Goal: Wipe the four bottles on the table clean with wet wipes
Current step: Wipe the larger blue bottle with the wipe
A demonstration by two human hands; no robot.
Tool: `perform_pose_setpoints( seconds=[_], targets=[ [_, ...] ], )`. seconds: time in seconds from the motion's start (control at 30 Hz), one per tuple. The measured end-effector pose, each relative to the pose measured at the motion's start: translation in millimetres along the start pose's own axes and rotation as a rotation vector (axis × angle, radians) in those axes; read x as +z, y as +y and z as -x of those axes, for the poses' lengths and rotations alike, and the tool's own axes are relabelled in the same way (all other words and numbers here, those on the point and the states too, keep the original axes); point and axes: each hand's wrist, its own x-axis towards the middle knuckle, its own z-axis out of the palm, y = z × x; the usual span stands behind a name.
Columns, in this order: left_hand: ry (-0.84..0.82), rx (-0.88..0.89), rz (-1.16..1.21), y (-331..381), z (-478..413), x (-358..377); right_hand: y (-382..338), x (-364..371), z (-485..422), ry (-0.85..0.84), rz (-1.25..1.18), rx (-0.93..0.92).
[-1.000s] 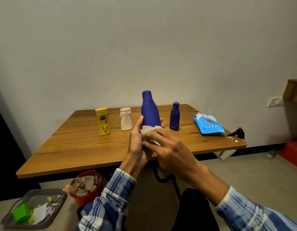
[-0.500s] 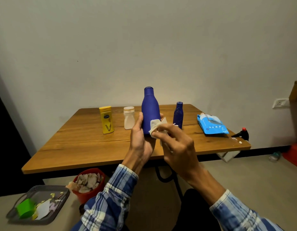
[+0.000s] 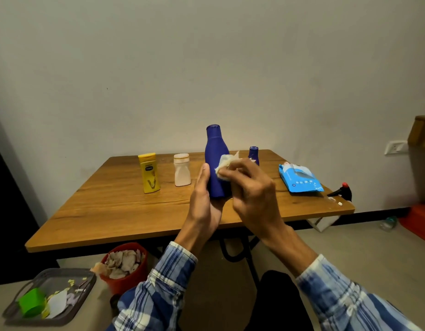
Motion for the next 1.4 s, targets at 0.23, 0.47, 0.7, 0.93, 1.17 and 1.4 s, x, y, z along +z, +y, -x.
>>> perform_pose_setpoints(
  seconds=[0.23, 0.47, 0.7, 0.93, 1.17, 1.4],
  targets=[
    [-0.024, -0.014, -0.132, -8, 2, -7, 4, 3, 18, -0.093, 0.019, -0.088],
    [-0.204, 0.125, -0.361, -17, 8, -7, 10, -15, -24, 0.129, -0.054, 0.052],
    [-0.138, 0.107, -0.508, -8, 11, -12, 7, -10, 16, -0.073, -0.035, -0.085],
    [-0.285, 0.287, -0.793, -15, 14, -16, 1, -26, -8, 0.126, -0.017, 0.018],
    [-0.204, 0.362, -0.953, -3, 0, -23, 12, -28, 15, 0.046, -0.057, 0.081],
    [-0.204, 0.440, -1.076, -7, -7, -29, 6, -58, -33, 0.087, -0.121, 0.023]
  ],
)
